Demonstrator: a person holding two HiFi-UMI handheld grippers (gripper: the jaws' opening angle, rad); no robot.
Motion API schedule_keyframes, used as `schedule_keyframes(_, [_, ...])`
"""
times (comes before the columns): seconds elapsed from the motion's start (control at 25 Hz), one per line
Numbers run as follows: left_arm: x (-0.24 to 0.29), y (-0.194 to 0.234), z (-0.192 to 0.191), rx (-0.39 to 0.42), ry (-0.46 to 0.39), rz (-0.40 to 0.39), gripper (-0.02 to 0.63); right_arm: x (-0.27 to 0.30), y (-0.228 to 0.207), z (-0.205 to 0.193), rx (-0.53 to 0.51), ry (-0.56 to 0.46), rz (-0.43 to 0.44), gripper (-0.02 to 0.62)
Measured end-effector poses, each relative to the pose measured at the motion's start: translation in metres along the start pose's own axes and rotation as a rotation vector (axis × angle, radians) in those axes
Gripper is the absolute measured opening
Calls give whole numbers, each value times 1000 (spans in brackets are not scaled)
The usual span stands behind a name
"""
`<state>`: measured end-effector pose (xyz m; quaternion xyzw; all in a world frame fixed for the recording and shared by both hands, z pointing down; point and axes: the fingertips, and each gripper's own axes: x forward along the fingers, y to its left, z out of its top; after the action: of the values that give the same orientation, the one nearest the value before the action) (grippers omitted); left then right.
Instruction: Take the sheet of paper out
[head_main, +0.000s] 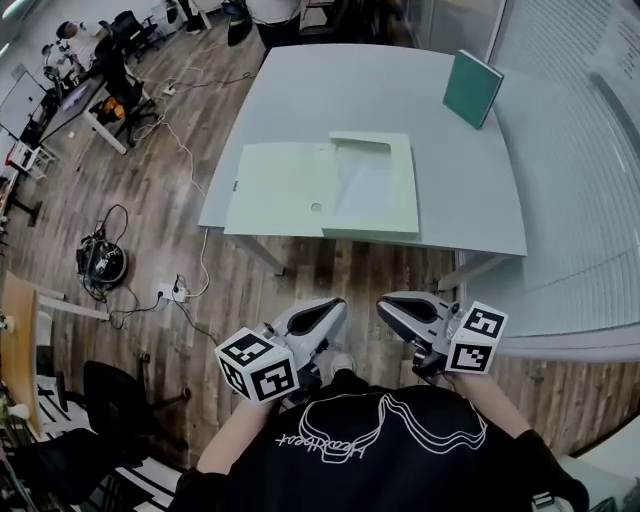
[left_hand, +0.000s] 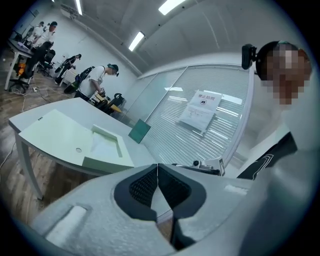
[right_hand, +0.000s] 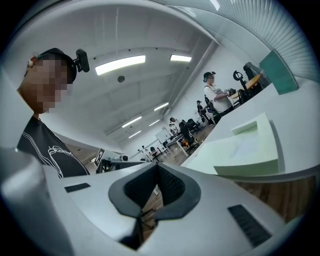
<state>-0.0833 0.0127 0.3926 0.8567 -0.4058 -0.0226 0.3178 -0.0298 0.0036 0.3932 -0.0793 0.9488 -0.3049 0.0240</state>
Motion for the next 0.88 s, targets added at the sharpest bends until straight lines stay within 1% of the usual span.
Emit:
schedule_keyframes(0.12, [0, 37, 16, -16, 12, -8, 14, 30, -21, 5, 18, 8, -18, 9])
schedule_keyframes(0.36, [3, 97, 38, -24, 37, -15, 14, 72, -55, 19, 12, -13, -61, 9])
schedule_keyframes(0.48, [13, 113, 42, -34, 43, -23, 14, 75, -71, 22, 18, -10, -84, 9])
schedule_keyframes(0.68, [41, 135, 52, -42, 76, -34, 14, 70, -106, 41, 40, -35, -121, 9])
schedule_keyframes(0.88, [80, 158, 74, -53, 102, -20, 14, 61, -155, 74, 47, -48, -144, 9])
